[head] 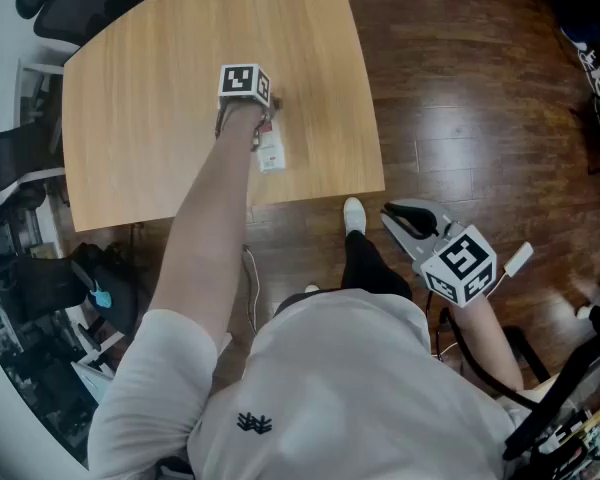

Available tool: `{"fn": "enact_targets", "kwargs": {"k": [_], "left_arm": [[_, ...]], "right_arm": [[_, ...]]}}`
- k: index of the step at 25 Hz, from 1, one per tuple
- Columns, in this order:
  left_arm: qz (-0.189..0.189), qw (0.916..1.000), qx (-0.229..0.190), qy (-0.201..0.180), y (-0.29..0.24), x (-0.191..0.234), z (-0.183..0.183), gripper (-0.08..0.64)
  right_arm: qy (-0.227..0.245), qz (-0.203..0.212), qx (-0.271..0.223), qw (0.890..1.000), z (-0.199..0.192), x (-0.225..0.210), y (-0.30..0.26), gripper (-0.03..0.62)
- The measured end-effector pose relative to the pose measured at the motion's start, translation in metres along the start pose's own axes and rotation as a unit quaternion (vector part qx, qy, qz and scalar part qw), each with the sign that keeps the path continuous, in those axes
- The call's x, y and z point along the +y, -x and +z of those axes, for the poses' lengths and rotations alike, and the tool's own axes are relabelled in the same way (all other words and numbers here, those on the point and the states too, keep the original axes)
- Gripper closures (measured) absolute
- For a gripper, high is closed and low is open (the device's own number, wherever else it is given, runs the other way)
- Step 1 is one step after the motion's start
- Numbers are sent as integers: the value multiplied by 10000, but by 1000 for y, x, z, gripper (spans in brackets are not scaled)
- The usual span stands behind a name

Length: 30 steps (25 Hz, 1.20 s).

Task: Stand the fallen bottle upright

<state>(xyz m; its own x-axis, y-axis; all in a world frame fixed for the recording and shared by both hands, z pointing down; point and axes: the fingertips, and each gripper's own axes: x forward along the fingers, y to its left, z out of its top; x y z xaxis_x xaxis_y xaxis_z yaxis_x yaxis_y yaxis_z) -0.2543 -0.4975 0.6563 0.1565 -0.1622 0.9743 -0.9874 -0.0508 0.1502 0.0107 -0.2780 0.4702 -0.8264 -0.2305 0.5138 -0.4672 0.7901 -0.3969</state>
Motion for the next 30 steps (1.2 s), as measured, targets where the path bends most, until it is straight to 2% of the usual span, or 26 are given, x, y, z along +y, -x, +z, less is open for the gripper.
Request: {"fn": "enact_targets", "kwargs": {"k": [1,4,6,8,10,11,13,14,15,16,17,19,21,28,30], "left_arm": [[3,10000,-10,31,0,-1,-2,320],[-96,9995,-293,35,9,-8,3,344],[-255,9957,-892,-28,30,-16,20,347],[-381,9834,-1769,-155,63,-22,41,350],[-383,9588,-2793,-336,100,-26,58,353],[-310,9417,-3315,-479,117,-28,64,354],[-35,9023,-4225,-858,147,-33,70,356],[117,8845,-4551,-1022,157,-35,68,358],[226,8701,-4789,-1143,163,-37,63,359],[283,8598,-4950,-1220,165,-40,57,360],[300,8534,-5048,-1260,164,-43,51,360],[288,8467,-5156,-1283,160,-48,40,360],[270,8436,-5196,-1325,158,-52,39,360],[262,8466,-5032,-1713,153,-61,48,352],[235,8445,-5039,-1797,155,-64,49,301]], "right_arm": [[-3,11,3,10000,-1,-3,2,552],[8,38,28,10000,-5,-11,5,554],[36,64,46,10000,-4,-13,4,555],[80,119,47,9999,-2,-12,0,557],[140,195,46,9997,1,-10,-3,560],[164,231,49,9996,2,-10,-5,560],[206,285,91,9993,2,-8,-7,561],[225,305,133,9992,2,-8,-6,561],[240,316,183,9990,1,-7,-6,562],[252,320,237,9989,-1,-6,-4,563],[264,318,295,9987,-3,-6,-3,563],[284,302,401,9983,-6,-6,-1,563],[294,277,469,9981,-8,-6,-1,563],[292,223,454,9983,-7,8,-7,561],[275,152,400,9987,-6,10,-6,552]]}}
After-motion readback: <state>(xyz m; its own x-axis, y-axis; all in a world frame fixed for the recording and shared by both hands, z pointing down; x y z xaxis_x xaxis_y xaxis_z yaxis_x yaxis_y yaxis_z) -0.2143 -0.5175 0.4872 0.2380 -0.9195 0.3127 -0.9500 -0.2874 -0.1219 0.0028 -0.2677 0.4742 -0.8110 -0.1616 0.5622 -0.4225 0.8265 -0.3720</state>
